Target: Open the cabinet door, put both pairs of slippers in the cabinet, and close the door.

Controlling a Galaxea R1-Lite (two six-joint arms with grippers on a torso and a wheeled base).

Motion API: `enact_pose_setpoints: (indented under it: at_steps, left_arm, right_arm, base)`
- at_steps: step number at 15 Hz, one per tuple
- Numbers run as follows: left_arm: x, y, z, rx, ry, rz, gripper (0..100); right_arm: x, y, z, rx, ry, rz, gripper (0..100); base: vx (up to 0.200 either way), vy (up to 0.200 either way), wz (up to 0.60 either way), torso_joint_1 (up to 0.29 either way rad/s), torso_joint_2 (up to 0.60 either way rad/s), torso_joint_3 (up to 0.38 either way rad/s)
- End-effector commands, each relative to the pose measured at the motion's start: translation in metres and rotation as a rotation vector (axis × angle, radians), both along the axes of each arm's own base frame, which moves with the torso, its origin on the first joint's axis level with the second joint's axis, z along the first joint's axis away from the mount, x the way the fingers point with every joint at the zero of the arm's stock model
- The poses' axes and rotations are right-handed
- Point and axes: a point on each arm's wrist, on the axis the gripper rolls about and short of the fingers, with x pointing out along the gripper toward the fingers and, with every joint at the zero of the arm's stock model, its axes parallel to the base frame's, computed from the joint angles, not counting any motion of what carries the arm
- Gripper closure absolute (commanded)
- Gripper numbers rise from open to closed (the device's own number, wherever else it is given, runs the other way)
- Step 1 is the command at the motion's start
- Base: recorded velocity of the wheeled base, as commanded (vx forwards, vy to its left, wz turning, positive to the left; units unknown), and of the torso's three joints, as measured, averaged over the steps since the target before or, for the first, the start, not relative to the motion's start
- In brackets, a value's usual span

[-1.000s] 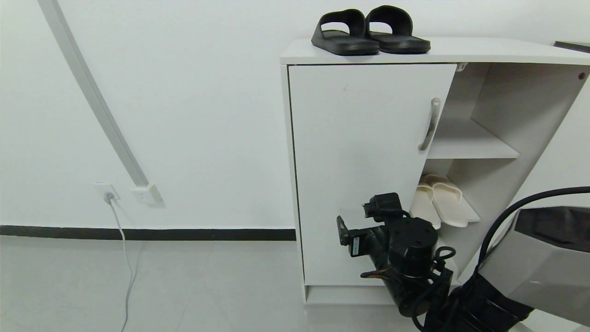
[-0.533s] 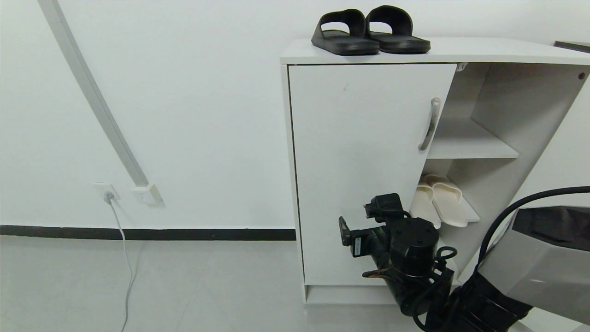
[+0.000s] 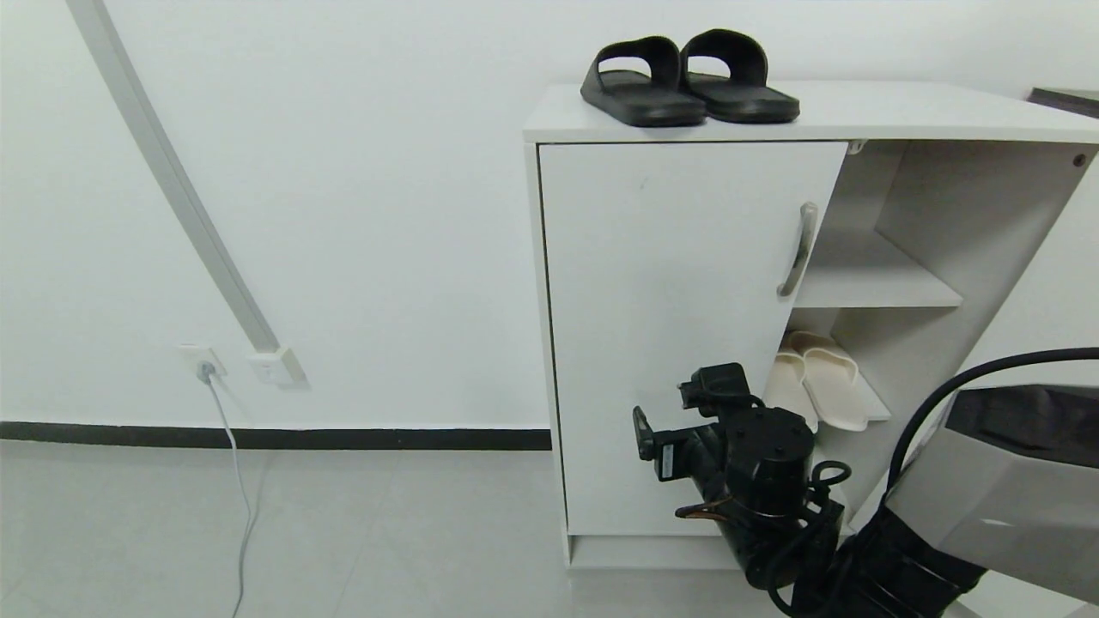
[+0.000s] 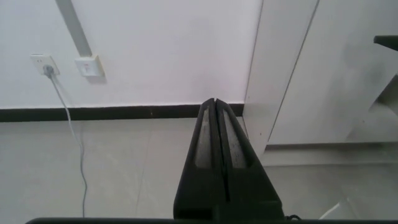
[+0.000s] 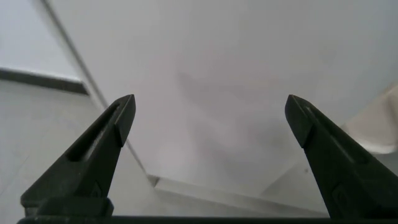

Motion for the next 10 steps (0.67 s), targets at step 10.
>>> enact_pose_setpoints:
  at_steps: [10]
  left_arm:
    - [0.0, 0.0001, 0.0001, -0.006, -0.001, 0.002, 100]
  right_arm:
    - [-0.0001, 0.0004, -0.0018, 0.0, -0.001, 0.002, 0]
  base:
    - [0.0, 0.0, 0.0, 0.099, -0.46, -0.349]
